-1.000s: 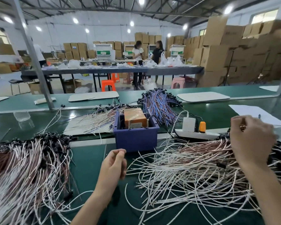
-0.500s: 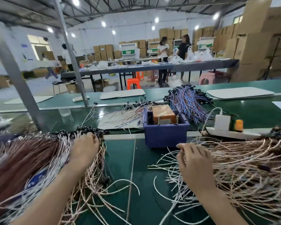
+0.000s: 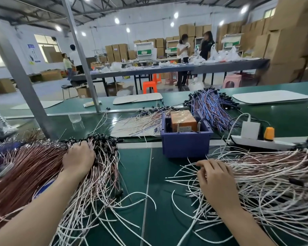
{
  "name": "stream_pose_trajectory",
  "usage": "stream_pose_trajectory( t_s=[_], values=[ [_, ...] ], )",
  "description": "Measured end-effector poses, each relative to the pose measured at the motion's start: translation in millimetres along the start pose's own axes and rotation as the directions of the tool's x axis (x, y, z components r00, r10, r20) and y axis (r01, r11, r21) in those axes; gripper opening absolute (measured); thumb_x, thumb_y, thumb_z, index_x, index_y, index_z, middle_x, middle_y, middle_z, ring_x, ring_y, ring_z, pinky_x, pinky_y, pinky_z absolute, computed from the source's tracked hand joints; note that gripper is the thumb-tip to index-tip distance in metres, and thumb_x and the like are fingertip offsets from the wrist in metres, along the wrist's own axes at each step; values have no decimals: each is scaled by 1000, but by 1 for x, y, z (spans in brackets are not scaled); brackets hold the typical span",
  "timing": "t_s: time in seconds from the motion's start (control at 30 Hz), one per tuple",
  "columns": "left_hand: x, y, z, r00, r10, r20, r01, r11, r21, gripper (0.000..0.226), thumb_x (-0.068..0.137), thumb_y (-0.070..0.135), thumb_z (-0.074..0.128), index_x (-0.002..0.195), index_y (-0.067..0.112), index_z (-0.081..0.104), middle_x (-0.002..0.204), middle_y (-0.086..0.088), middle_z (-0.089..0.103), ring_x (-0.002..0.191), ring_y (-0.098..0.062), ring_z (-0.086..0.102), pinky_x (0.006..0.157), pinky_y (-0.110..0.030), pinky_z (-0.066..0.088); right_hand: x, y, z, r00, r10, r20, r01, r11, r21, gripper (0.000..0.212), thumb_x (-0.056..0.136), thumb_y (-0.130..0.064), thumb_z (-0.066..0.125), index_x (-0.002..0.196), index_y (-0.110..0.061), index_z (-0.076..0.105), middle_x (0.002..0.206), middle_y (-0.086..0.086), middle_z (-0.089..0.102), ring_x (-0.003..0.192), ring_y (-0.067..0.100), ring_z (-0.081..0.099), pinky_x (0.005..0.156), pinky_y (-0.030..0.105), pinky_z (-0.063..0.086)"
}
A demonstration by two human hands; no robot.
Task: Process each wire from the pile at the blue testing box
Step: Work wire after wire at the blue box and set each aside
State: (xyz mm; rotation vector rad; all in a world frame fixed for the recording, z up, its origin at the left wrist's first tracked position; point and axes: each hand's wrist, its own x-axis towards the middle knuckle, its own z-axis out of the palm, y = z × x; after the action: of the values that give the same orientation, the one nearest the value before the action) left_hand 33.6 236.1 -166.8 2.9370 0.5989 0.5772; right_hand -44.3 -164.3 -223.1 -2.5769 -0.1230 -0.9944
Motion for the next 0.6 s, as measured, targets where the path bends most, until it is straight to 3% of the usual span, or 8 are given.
stream_pose_trajectory(
  t_s=[0.1,0.23,0.3,0.37,0.43,0.5,0.53,0.6],
  values=[
    [-3,4,4,1000,14,12,-14,997,70,27,103,37,46,109,14,60,112,-14,60,100,-31,59,86,-43,52,-1,0,1,1000,-3,-3,3,1000,12,17,87,-11,69,101,-21,73,94,-2,70,93,23,65,91,42,47],
    [0,11,4,997,-55,48,52,997,59,25,102,29,49,104,8,61,119,-19,58,106,-34,56,92,-46,50,0,1,1,1000,-9,-8,9,1000,19,17,87,-10,69,100,-20,73,94,-1,70,92,24,65,91,43,48],
    [0,16,-2,991,-124,49,124,992,-10,31,103,28,45,114,3,60,124,-22,56,112,-37,54,95,-48,49,-1,2,2,1000,-7,-3,7,1000,17,17,87,-10,69,101,-20,72,94,-1,70,93,24,66,91,43,49],
    [-3,25,-15,986,-166,-15,160,969,-189,32,105,27,42,116,-1,54,112,-22,60,101,-37,58,87,-49,52,-2,2,2,1000,-3,-8,3,1000,10,18,88,-12,66,103,-19,72,96,0,70,95,25,66,92,44,49],
    [-11,40,-34,983,-131,-126,67,906,-419,24,107,23,39,112,1,49,87,-14,61,73,-29,61,64,-44,54,-1,1,-1,996,-39,-81,36,998,-43,19,93,-15,57,105,-18,72,99,2,69,101,28,62,97,46,45],
    [-29,62,-62,967,-34,-252,-131,782,-610,14,108,22,40,109,9,45,78,-9,60,62,-20,60,52,-38,51,1,-2,-8,975,-125,-185,112,991,-78,26,96,-21,49,107,-16,72,106,5,66,109,30,58,106,46,38],
    [-41,74,-75,950,28,-310,-239,703,-670,10,107,24,41,107,15,44,79,-7,62,60,-16,61,50,-36,52,3,-8,-12,965,-148,-216,148,989,-16,28,96,-23,48,112,-16,70,111,5,65,113,29,57,109,45,37],
    [-71,102,-92,902,155,-403,-417,561,-716,9,105,33,43,105,24,44,78,3,64,59,-8,62,48,-31,52,10,-25,-24,978,-55,-202,120,939,323,33,99,-33,46,128,-25,60,124,-3,61,123,19,54,109,35,38]
  ],
)
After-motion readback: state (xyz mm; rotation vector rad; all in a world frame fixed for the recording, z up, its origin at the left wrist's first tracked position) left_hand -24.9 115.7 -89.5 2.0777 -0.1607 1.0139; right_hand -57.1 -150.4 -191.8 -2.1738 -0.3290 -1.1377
